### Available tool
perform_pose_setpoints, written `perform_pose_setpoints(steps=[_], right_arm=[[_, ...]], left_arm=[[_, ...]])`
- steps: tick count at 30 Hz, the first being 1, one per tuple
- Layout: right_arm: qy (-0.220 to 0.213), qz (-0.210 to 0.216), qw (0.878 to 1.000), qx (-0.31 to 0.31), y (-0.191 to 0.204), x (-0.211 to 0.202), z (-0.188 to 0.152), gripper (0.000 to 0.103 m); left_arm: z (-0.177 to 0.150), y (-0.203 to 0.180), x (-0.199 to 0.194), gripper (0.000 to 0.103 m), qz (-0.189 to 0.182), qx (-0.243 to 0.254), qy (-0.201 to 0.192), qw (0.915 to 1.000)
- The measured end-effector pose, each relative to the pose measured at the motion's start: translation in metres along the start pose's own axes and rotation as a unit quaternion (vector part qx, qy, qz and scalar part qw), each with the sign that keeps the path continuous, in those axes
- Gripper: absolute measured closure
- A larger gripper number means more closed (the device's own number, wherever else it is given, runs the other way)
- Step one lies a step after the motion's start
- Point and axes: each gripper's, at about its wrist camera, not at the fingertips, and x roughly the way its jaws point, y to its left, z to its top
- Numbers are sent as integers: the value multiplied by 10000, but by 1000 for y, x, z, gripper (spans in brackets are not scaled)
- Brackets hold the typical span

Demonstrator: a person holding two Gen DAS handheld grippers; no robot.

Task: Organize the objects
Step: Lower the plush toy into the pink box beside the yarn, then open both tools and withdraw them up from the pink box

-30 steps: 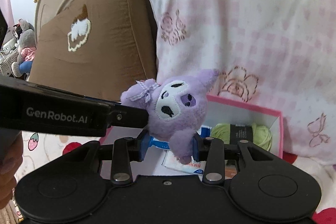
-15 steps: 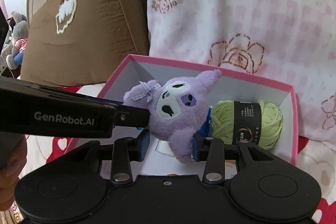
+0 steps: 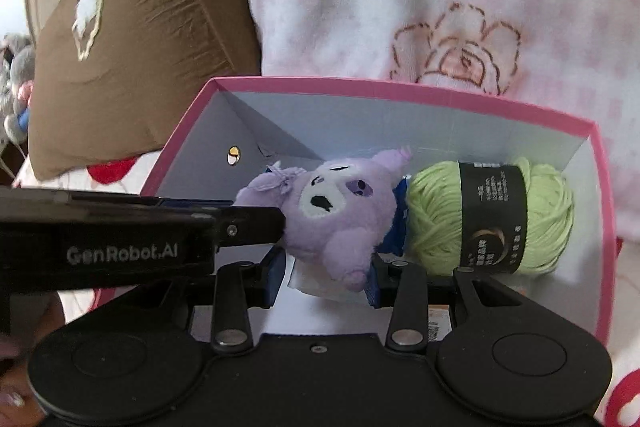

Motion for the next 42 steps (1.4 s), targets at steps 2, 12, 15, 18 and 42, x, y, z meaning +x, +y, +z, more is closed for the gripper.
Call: perform_pose_setpoints(steps=[2,12,15,18,42], right_arm=[[36,6,10000,73,-2,4,3,57],[352,198,9982,433,-18,25,13,57],[677,397,9959,452,-28,33,14,56],[699,178,9971,244,-28,33,8,55],[-1487,-258,9843,-915,36,-110,-58,24]], left_arm=[[0,-1,4,70,40,16,-26,10000],[14,5,27,70,118,-35,211,9997],[16,3,35,69,224,1,302,9993],[15,2,37,69,279,-11,332,9991],[-37,-14,-91,37,250,323,-154,9990]])
